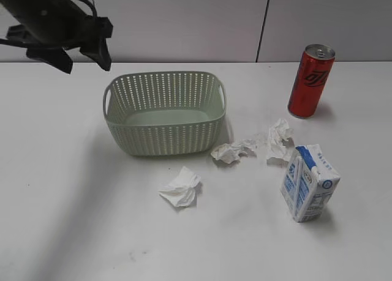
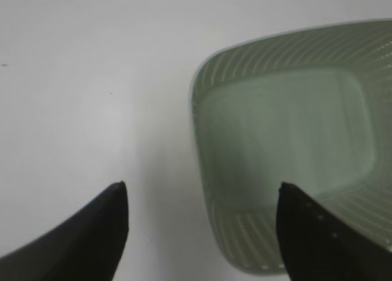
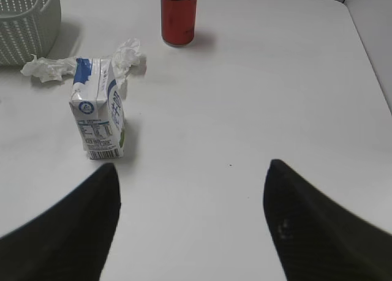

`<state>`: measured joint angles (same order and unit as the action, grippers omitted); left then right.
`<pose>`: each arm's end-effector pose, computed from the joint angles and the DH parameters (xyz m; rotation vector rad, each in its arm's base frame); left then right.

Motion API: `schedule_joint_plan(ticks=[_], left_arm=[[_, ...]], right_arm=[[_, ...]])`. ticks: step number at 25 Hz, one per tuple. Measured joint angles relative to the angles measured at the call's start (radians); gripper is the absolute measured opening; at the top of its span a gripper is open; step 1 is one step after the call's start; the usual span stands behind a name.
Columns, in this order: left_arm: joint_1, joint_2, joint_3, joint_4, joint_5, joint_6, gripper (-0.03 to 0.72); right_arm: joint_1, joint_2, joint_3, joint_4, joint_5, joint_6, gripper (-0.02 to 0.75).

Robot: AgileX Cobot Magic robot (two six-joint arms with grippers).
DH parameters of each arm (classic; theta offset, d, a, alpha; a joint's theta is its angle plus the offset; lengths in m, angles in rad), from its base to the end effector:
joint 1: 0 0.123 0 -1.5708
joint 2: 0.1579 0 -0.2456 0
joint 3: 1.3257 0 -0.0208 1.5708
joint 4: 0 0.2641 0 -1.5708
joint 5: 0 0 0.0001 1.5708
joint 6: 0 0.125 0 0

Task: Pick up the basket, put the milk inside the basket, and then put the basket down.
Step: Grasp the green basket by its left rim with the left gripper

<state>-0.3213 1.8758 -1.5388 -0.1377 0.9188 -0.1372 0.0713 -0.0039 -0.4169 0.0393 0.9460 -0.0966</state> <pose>0.3940 -0.1455 0.1835 0.1696 2.7584 -0.2984 0.0905 0.0105 0.2543 -0.1657 2.0015 0.0305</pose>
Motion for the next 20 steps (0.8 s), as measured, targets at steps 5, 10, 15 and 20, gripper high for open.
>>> schedule_joint_plan(ticks=[5,10,15,20], left_arm=[[0.000,0.141,-0.093,-0.010,0.022,-0.028,0.571],[0.000,0.228,-0.110,-0.014,0.024,-0.036,0.571],[0.000,0.277,-0.110,-0.016,0.025,-0.040,0.550],[0.000,0.299,-0.111,-0.018,0.026,-0.040,0.379]], right_arm=[[0.000,0.000,0.000,0.000,0.000,0.000,0.573],[0.000,0.000,0.000,0.000,0.000,0.000,0.573],[0.000,0.000,0.000,0.000,0.000,0.000,0.573],[0.000,0.000,0.000,0.000,0.000,0.000,0.573]])
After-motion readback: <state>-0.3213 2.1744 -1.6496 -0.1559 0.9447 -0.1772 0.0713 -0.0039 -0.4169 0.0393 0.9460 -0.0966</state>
